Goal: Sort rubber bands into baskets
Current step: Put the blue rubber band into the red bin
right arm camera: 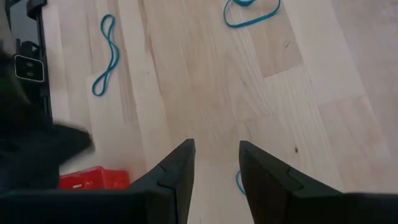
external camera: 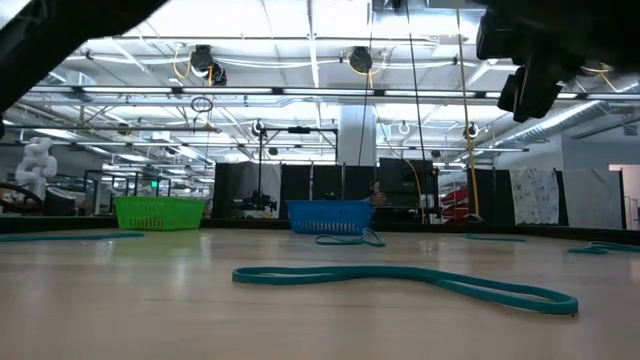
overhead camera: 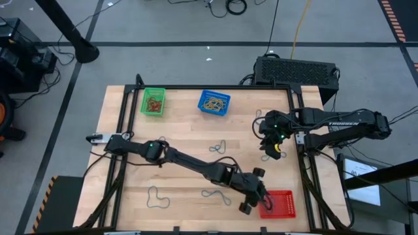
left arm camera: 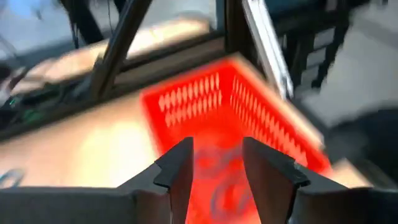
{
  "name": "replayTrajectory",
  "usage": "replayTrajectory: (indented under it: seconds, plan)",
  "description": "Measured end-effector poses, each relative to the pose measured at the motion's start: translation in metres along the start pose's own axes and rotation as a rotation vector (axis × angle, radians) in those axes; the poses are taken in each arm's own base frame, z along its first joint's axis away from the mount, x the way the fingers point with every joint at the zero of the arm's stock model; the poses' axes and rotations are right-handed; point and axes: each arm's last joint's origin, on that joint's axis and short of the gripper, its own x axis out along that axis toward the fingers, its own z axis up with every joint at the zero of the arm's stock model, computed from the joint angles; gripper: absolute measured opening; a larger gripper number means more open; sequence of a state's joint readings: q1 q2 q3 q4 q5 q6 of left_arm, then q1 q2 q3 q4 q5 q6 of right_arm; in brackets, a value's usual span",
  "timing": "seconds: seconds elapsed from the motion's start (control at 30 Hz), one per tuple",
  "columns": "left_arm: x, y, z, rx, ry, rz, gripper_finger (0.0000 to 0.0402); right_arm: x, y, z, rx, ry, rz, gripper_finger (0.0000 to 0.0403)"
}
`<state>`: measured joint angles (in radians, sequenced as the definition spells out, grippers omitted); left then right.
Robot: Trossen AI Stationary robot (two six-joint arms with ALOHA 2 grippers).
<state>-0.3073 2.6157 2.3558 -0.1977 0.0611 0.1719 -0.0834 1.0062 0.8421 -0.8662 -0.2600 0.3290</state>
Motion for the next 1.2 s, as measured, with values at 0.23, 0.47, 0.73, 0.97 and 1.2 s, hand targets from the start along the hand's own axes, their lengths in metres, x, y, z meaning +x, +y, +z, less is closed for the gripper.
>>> replayTrajectory:
  seconds: [0.23,0.47,0.73,0.97,1.2]
  plan:
    - [-0.056,0.003,0.015,0.035,0.369,0.005,0.0146,0.000,-0.002,-0.003,0.020,0.023,-0.047,0.0118]
    - [-0.106,0.021,0.008,-0.027,0.722,0.027,0.0146,0.000,-0.008,-0.013,0.060,0.109,-0.156,0.0118]
    - [-0.164,0.035,-0.004,-0.073,0.959,0.234,0.0146,0.023,-0.020,-0.024,0.023,0.257,-0.254,0.0118]
    - [-0.248,0.037,-0.018,-0.127,0.802,0.380,0.0146,0.047,-0.029,-0.029,-0.045,0.410,-0.306,0.0118]
    - [-0.305,0.029,-0.046,-0.177,0.391,0.458,0.0146,0.065,-0.035,-0.028,-0.108,0.523,-0.357,0.0118]
